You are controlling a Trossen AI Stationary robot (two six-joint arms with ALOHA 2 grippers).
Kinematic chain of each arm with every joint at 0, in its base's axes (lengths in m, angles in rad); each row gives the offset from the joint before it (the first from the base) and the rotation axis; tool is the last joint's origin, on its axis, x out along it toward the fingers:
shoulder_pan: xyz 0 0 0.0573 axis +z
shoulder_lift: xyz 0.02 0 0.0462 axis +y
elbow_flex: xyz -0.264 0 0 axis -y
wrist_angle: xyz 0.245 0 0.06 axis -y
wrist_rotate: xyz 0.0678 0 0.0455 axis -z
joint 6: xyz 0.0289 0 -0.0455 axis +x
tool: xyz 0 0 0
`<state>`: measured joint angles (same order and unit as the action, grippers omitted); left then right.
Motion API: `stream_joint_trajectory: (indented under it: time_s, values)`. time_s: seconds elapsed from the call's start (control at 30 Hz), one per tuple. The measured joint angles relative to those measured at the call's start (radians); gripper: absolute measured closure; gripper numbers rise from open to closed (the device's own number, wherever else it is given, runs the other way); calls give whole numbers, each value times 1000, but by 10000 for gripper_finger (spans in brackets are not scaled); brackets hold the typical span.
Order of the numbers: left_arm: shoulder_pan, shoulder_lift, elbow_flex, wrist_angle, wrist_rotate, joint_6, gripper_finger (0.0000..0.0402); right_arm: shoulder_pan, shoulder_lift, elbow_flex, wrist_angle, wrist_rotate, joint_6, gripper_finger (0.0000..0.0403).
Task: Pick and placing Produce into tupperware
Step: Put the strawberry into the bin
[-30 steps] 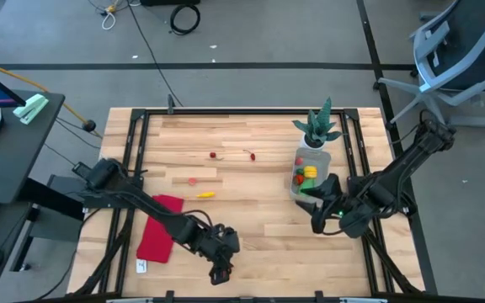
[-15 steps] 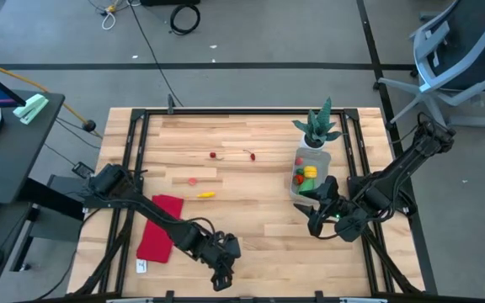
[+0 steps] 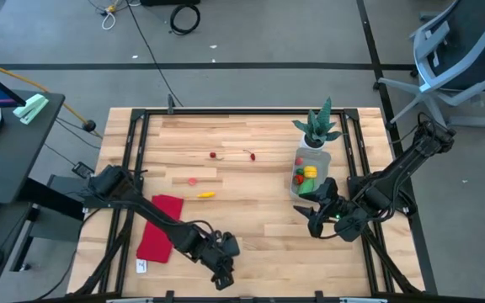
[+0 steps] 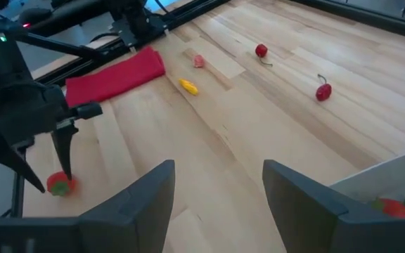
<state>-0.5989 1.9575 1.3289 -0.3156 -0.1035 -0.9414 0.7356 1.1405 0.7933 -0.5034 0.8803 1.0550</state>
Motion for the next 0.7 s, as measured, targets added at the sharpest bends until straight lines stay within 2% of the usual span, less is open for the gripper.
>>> stream_joint_trajectory:
  time_s: [0.2, 0.47, 0.6, 0.7]
  values:
    - [-15, 72, -1, 47, 26, -36, 237, 0, -1, 0, 2, -3, 0, 178]
    - [-15, 83, -1, 70, 26, -42, 242, 0, -1, 0, 3, -3, -1, 178]
    - [-17, 83, -1, 70, 29, -41, 268, 0, -1, 0, 3, -3, -1, 178]
    - [-22, 83, -1, 69, 30, -36, 305, 0, -1, 0, 3, -3, -2, 178]
